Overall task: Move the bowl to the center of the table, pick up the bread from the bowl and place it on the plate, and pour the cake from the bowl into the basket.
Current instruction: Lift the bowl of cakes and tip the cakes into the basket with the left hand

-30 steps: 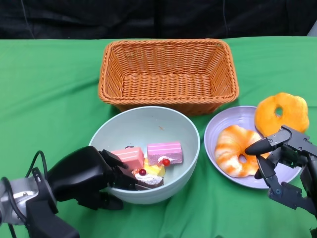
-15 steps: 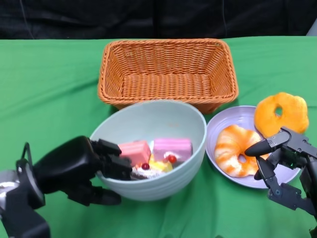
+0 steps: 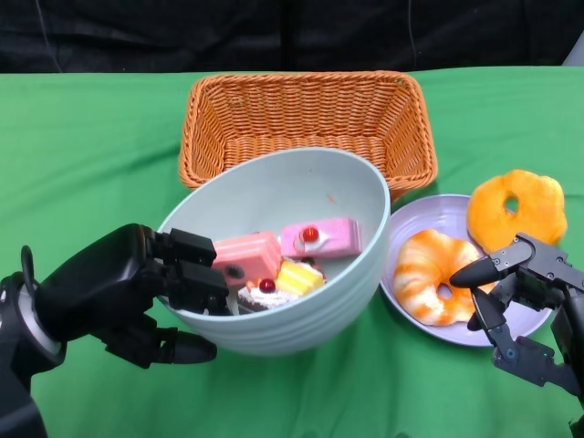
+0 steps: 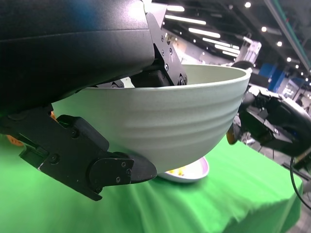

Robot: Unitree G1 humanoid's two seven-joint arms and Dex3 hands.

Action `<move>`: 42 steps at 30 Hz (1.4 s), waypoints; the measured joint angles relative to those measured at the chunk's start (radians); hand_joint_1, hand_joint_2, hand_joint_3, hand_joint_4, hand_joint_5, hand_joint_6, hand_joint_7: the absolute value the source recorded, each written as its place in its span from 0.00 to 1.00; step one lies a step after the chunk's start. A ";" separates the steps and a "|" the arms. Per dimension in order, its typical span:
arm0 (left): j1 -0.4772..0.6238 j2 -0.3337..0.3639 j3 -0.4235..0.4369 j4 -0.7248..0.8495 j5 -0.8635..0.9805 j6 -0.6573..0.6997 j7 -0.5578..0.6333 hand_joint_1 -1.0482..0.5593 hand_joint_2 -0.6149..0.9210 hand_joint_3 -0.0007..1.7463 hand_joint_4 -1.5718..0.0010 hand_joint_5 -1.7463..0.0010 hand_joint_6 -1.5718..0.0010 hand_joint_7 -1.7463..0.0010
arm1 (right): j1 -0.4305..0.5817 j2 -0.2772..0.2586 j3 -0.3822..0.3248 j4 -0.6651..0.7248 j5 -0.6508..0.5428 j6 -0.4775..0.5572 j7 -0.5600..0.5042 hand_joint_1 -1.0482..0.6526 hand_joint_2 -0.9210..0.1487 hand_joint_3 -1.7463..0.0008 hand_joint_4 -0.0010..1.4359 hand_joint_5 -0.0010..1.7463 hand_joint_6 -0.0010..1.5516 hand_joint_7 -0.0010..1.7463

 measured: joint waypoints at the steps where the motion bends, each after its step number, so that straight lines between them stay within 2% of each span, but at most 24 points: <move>1: 0.006 0.000 0.002 -0.006 -0.016 0.002 -0.018 0.54 0.81 0.47 0.47 0.11 0.40 0.44 | 0.000 0.000 0.000 0.000 0.000 0.000 0.000 0.61 0.24 0.52 0.56 0.80 0.49 0.66; 3: 0.017 -0.001 -0.002 -0.027 -0.087 0.021 -0.060 0.56 0.77 0.53 0.46 0.08 0.40 0.41 | 0.000 0.000 0.001 0.000 0.001 0.000 0.000 0.61 0.24 0.52 0.55 0.81 0.49 0.66; 4: 0.018 -0.006 -0.006 -0.042 -0.140 0.043 -0.087 0.63 0.75 0.60 0.49 0.09 0.43 0.37 | 0.000 0.000 0.001 0.000 0.001 0.000 0.001 0.61 0.26 0.51 0.55 0.82 0.50 0.65; 6: 0.016 -0.037 -0.010 -0.073 -0.281 0.127 -0.168 0.68 0.75 0.64 0.50 0.09 0.47 0.34 | -0.004 0.000 0.009 0.006 0.001 0.000 0.005 0.61 0.27 0.50 0.54 0.83 0.50 0.65; 10: -0.015 -0.131 0.012 -0.142 -0.556 0.337 -0.412 0.70 0.76 0.64 0.51 0.09 0.48 0.34 | -0.006 0.000 0.016 0.021 0.009 0.001 0.015 0.61 0.28 0.49 0.54 0.84 0.50 0.65; 15: -0.033 -0.182 0.113 -0.193 -0.652 0.414 -0.611 0.70 0.76 0.63 0.51 0.09 0.48 0.33 | -0.006 0.000 0.014 0.026 0.013 0.001 0.017 0.61 0.28 0.49 0.54 0.84 0.50 0.65; 16: -0.034 -0.192 0.133 -0.191 -0.654 0.428 -0.642 0.67 0.77 0.62 0.49 0.11 0.48 0.32 | -0.007 0.000 0.014 0.027 0.013 0.001 0.017 0.61 0.28 0.49 0.54 0.84 0.50 0.65; 18: -0.083 -0.258 0.176 -0.128 -0.673 0.514 -0.699 0.59 0.81 0.54 0.47 0.13 0.50 0.30 | -0.009 -0.002 0.015 0.041 0.009 0.000 0.017 0.61 0.28 0.49 0.54 0.84 0.50 0.66; 21: -0.187 -0.348 0.244 -0.037 -0.678 0.635 -0.735 0.57 0.83 0.51 0.46 0.14 0.49 0.31 | -0.013 -0.002 0.029 0.047 -0.002 -0.003 0.018 0.62 0.27 0.49 0.54 0.84 0.50 0.66; 24: -0.271 -0.406 0.300 -0.001 -0.659 0.695 -0.737 0.56 0.82 0.55 0.45 0.16 0.47 0.32 | -0.011 -0.002 0.030 0.056 -0.007 -0.009 0.017 0.62 0.27 0.50 0.54 0.84 0.50 0.66; 28: -0.297 -0.447 0.351 0.027 -0.623 0.733 -0.744 0.55 0.81 0.56 0.45 0.16 0.46 0.32 | -0.011 -0.002 0.029 0.061 -0.008 -0.015 0.017 0.62 0.27 0.50 0.54 0.84 0.50 0.66; 33: -0.326 -0.490 0.407 0.096 -0.600 0.859 -0.747 0.54 0.79 0.57 0.46 0.13 0.46 0.31 | -0.011 -0.005 0.030 0.082 -0.009 -0.031 0.017 0.61 0.26 0.51 0.55 0.84 0.49 0.67; 39: -0.433 -0.559 0.463 0.179 -0.586 0.929 -0.759 0.54 0.80 0.56 0.46 0.13 0.46 0.28 | -0.009 -0.008 0.028 0.102 -0.009 -0.055 0.017 0.60 0.25 0.53 0.55 0.85 0.49 0.68; 42: -0.476 -0.589 0.507 0.217 -0.588 1.009 -0.758 0.54 0.81 0.55 0.44 0.14 0.46 0.29 | -0.008 -0.009 0.026 0.109 -0.009 -0.057 0.017 0.59 0.24 0.54 0.55 0.85 0.49 0.68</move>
